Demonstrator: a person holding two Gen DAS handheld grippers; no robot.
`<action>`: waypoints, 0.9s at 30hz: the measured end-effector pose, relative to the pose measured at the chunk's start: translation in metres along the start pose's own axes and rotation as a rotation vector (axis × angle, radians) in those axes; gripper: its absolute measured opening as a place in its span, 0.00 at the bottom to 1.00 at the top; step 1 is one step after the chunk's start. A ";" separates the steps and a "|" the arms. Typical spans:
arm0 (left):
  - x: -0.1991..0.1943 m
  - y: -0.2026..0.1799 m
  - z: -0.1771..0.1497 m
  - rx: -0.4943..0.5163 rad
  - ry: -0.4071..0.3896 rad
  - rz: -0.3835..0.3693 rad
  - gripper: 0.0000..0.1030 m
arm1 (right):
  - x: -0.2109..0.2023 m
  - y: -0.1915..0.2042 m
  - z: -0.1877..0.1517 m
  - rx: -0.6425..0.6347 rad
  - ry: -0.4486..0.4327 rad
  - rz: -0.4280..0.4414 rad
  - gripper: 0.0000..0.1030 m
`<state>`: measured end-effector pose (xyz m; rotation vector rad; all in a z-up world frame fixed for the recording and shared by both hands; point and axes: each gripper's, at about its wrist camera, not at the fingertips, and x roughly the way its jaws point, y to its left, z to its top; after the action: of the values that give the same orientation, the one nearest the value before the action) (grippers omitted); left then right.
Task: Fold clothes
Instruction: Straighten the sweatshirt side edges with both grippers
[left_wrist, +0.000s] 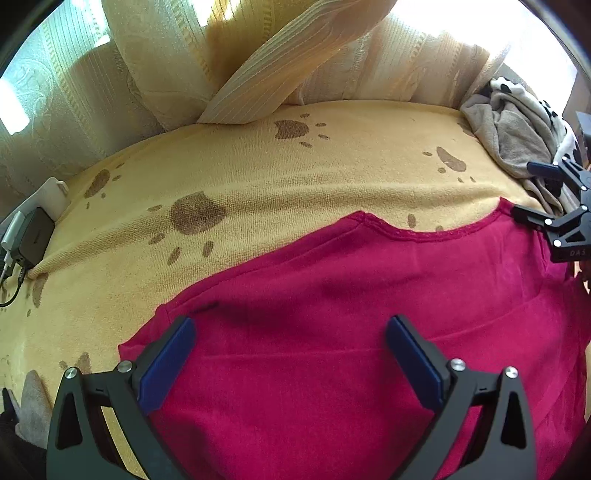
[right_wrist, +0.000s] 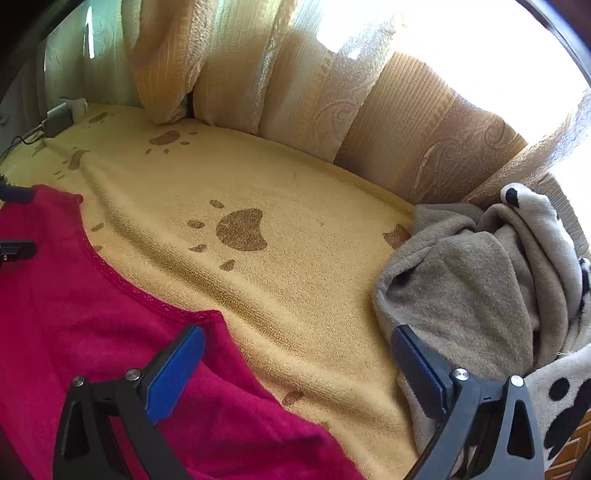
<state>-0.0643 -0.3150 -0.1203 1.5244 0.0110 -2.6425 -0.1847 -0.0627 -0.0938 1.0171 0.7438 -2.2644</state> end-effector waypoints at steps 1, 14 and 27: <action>-0.005 -0.002 -0.006 0.010 -0.003 0.003 1.00 | -0.014 0.003 -0.004 0.003 -0.031 0.033 0.99; -0.049 -0.002 -0.071 0.022 -0.055 -0.002 1.00 | -0.123 0.052 -0.101 0.101 -0.158 0.445 0.99; -0.049 0.016 -0.092 -0.032 -0.049 -0.101 1.00 | -0.089 0.080 -0.128 -0.110 -0.069 0.306 1.00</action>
<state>0.0411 -0.3224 -0.1240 1.4866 0.1305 -2.7425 -0.0188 -0.0107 -0.1171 0.9271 0.6287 -1.9640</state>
